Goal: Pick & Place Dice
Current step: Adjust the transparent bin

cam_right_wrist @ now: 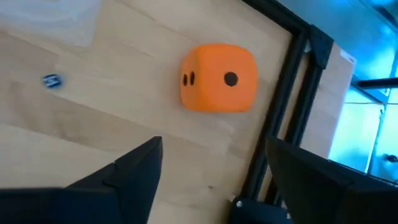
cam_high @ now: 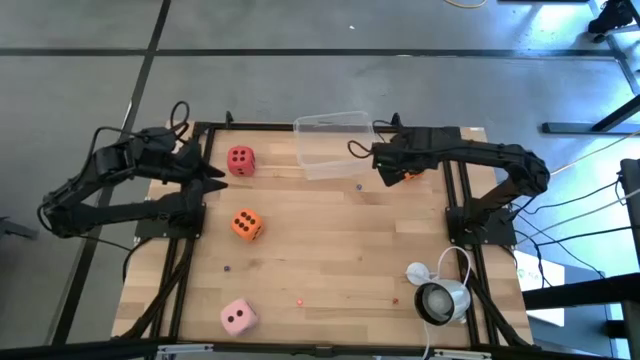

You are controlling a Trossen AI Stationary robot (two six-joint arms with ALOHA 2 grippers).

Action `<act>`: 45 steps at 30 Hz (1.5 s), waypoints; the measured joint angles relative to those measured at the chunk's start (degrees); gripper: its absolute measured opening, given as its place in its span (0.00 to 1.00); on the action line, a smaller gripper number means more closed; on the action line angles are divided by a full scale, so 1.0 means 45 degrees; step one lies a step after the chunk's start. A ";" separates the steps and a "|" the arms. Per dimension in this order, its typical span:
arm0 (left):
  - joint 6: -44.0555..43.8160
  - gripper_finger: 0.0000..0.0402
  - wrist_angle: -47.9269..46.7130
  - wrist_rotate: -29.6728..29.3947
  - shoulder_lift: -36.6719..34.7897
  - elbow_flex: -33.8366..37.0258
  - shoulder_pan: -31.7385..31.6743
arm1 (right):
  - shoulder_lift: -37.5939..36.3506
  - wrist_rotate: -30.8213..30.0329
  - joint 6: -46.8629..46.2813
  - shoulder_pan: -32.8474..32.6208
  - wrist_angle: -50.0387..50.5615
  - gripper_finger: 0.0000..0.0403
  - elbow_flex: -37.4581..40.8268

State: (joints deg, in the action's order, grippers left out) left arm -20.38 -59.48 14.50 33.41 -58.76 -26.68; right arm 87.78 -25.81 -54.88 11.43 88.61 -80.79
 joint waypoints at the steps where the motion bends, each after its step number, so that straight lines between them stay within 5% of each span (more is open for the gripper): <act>1: 0.0004 0.52 0.0113 -0.0005 0.0062 0.0000 0.0000 | -0.0003 -0.0003 0.0084 0.0070 -0.0349 0.73 0.0238; 16: 0.0015 0.52 0.0783 0.0107 0.0935 0.0000 -0.0005 | 0.0012 0.0285 0.1659 0.1917 -0.2649 0.95 0.2338; 28: 0.0005 0.52 0.0791 0.0115 0.0995 0.0000 -0.0005 | 0.0459 0.0072 0.2731 0.2757 -0.4471 0.96 0.3440; 45: 0.0010 0.52 0.0786 0.0126 0.0995 0.0000 -0.0005 | -0.0449 0.0969 0.2466 0.2317 -0.5298 0.96 0.2609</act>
State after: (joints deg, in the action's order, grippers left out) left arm -20.34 -55.94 15.07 37.89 -58.76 -26.70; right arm 85.76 -21.45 -43.78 21.86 64.77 -69.05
